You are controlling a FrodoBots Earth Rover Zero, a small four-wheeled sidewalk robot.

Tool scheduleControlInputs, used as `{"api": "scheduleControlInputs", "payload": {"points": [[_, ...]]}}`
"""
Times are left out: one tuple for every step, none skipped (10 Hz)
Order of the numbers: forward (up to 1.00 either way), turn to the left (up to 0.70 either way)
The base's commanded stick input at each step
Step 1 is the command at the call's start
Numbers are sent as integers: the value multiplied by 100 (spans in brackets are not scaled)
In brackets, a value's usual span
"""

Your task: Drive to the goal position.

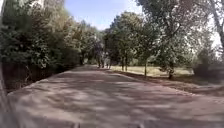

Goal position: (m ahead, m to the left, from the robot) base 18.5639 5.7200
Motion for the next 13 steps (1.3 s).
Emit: {"api": "scheduleControlInputs", "payload": {"points": [[70,21],[70,2],[70,0],[70,0],[70,0],[70,0],[70,0],[70,0],[70,0],[70,0],[70,10],[70,29],[70,4]]}}
